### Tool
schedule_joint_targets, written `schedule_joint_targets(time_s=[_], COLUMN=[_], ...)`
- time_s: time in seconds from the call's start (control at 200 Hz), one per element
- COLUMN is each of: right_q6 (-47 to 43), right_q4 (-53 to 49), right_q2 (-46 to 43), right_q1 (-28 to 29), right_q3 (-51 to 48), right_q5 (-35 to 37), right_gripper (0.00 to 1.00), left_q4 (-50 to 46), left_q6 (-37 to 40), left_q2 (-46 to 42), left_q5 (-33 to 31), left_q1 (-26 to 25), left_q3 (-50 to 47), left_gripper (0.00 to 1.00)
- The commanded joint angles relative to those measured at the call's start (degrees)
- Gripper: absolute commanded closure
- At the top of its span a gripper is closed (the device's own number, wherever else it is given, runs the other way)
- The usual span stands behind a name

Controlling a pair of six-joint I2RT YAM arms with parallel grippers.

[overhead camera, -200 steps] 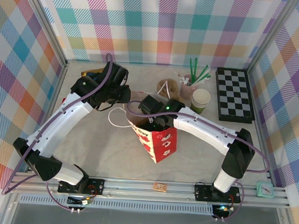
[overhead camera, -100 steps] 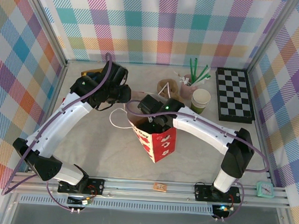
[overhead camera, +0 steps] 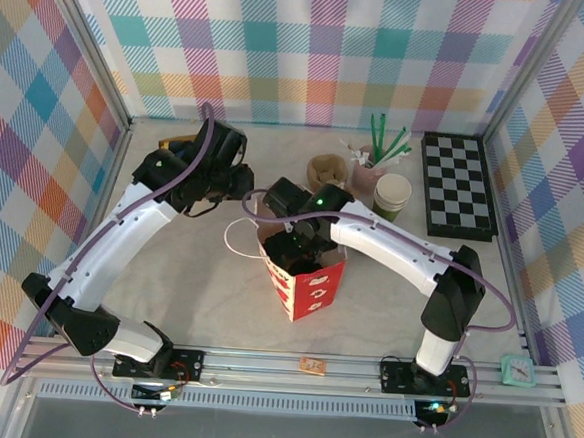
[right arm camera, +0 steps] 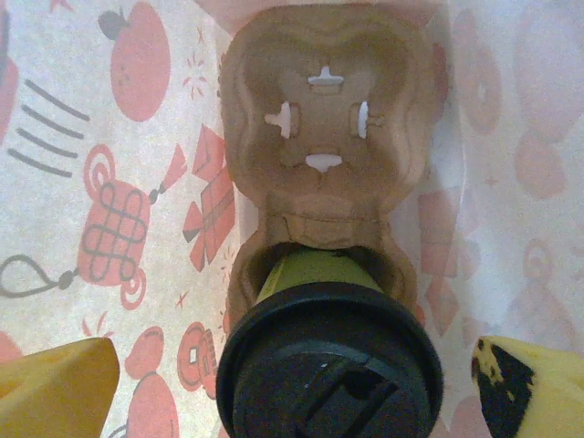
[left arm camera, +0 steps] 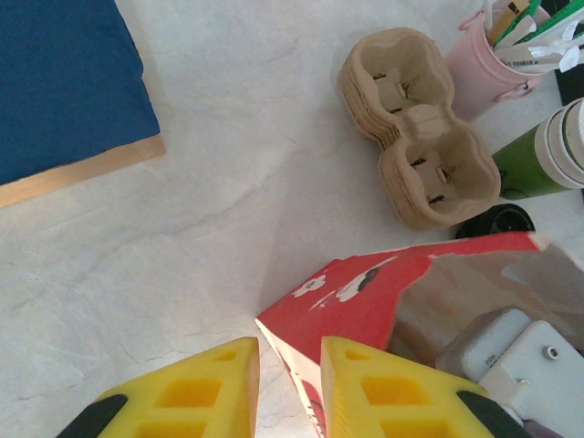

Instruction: Pack the takeout coffee

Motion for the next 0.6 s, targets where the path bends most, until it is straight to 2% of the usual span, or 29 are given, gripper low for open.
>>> schedule_joint_targets(time_s=[0.0,0.595], right_q6=[-0.53,-1.34], right_q4=[-2.95,-8.72], right_q2=[0.55,-0.59], right_q1=[0.28,1.05], right_q3=[2.57,9.12], right_q5=[0.43,2.54], right_gripper=[0.01,0.01], left_q4=[-0.15,-1.16], left_q6=[-0.10,0.37], left_q2=[-1.06,-1.18], left_q5=[-0.47,-1.44], left_q1=[-0.32,-0.32], left_q3=[0.98,2.43], left_gripper=[0.75,0.73])
